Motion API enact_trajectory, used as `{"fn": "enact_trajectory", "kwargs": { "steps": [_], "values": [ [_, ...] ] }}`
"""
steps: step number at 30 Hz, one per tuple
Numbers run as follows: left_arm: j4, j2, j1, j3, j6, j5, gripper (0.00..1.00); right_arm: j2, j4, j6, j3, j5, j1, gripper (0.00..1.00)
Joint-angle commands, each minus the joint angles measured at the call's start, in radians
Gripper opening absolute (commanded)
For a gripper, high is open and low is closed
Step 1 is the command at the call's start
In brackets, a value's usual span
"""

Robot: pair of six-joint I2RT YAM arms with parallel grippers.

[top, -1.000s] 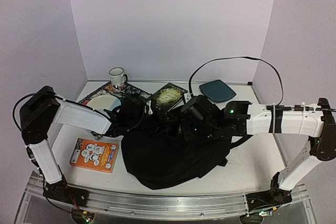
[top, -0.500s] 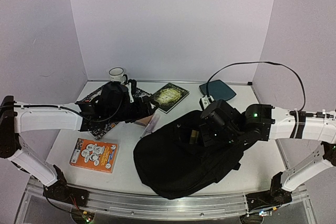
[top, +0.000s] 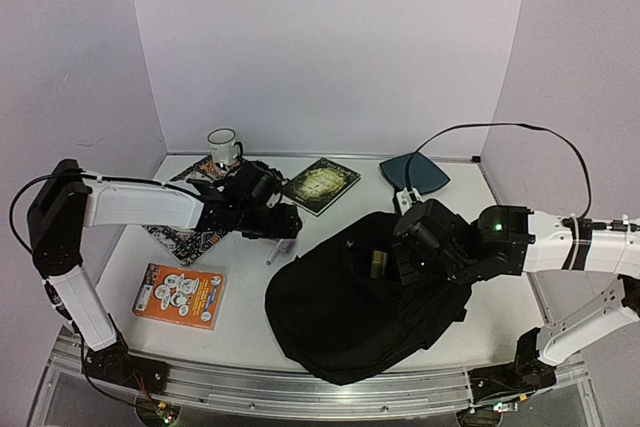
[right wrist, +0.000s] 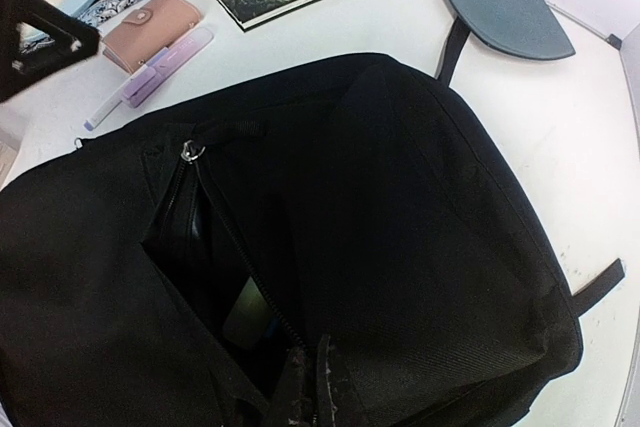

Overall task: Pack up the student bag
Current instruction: Pick up the pen at the center of the board.

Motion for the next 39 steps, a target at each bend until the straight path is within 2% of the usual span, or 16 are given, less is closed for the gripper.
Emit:
{"fn": "enact_trajectory", "kwargs": {
  "steps": [1, 7, 13, 19, 23, 28, 39],
  "values": [
    [-0.095, 0.104, 0.012, 0.106, 0.089, 0.013, 0.62, -0.017, -0.032, 0.002, 0.005, 0.063, 0.004, 0.00],
    [-0.168, 0.199, 0.048, 0.186, 0.134, -0.013, 0.50, 0.022, -0.024, -0.015, 0.033, 0.052, 0.004, 0.00],
    [-0.235, 0.250, 0.086, 0.222, 0.165, -0.012, 0.41, 0.059, -0.023, -0.033, 0.068, 0.041, 0.004, 0.00],
    [-0.256, 0.296, 0.091, 0.253, 0.187, 0.037, 0.38, 0.083, -0.023, -0.043, 0.090, 0.039, 0.003, 0.00],
    [-0.267, 0.317, 0.094, 0.258, 0.191, 0.023, 0.34, 0.098, -0.023, -0.053, 0.103, 0.036, 0.003, 0.00],
    [-0.288, 0.326, 0.109, 0.251, 0.197, 0.012, 0.25, 0.111, -0.023, -0.062, 0.117, 0.033, 0.003, 0.00],
    [-0.305, 0.318, 0.118, 0.207, 0.210, 0.074, 0.25, 0.138, -0.023, -0.076, 0.139, 0.030, 0.004, 0.00]
  ]
}}
